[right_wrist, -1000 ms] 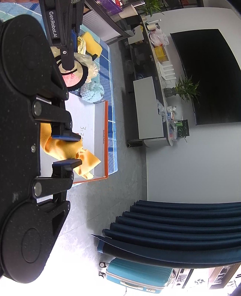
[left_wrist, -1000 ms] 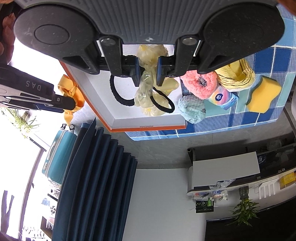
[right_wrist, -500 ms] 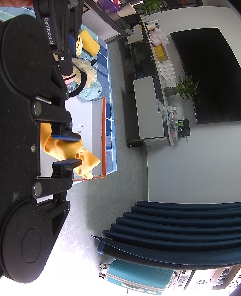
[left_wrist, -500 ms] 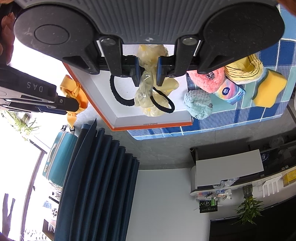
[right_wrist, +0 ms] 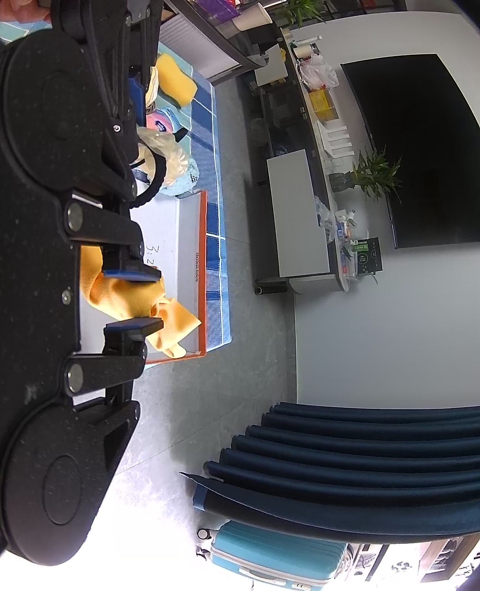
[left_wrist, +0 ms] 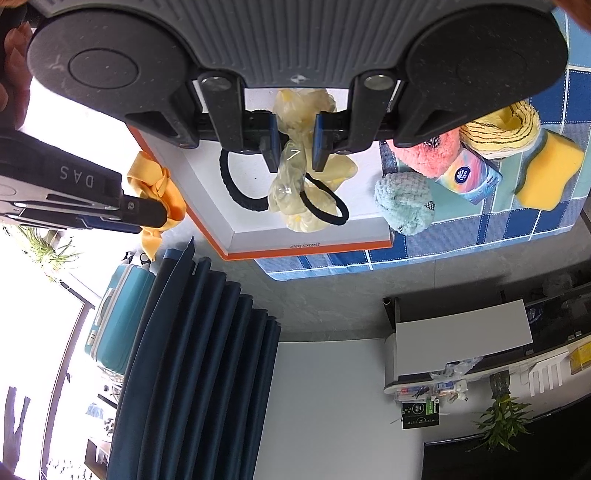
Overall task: Organize soft objects
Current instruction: 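Carry the orange cloth over the white box with the right gripper while the left gripper carries the glove there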
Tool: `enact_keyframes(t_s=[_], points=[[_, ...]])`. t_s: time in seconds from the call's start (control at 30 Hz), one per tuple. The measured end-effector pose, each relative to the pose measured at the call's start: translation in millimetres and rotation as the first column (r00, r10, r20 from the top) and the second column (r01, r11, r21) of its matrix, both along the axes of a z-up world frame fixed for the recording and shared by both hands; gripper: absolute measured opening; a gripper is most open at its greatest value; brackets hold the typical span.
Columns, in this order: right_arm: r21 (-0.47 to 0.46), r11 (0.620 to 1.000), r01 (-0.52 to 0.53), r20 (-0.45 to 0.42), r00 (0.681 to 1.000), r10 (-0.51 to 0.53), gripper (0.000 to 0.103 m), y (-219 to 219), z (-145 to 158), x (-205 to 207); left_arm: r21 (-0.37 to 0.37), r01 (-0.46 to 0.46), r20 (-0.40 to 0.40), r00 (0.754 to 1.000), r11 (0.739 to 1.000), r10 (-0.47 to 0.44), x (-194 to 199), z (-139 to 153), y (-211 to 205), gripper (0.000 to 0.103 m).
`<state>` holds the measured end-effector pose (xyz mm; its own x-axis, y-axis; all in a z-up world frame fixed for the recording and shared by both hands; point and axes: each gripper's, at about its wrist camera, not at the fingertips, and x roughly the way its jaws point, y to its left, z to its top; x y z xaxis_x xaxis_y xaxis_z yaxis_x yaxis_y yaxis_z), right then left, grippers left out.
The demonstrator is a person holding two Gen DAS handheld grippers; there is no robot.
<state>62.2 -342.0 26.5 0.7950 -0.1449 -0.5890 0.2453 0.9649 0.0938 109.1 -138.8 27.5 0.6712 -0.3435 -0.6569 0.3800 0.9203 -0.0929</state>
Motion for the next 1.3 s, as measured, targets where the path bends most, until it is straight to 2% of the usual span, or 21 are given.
enact_keyframes(t_s=[0.53,1.3], points=[[0.003,1.0,-0.003,-0.01,1.0,0.003,0.027,-2.0,0.5,6.2,0.001,0.0,-0.013,1.0,1.0,0.0,8.5,-1.3,-5.2,0.02],[0.009,1.0,-0.002,-0.056,0.998,0.003,0.027,-10.8,-6.9,41.7,0.009,0.002,-0.025,1.0,1.0,-0.002,27.0,-5.1,-15.9,0.02]])
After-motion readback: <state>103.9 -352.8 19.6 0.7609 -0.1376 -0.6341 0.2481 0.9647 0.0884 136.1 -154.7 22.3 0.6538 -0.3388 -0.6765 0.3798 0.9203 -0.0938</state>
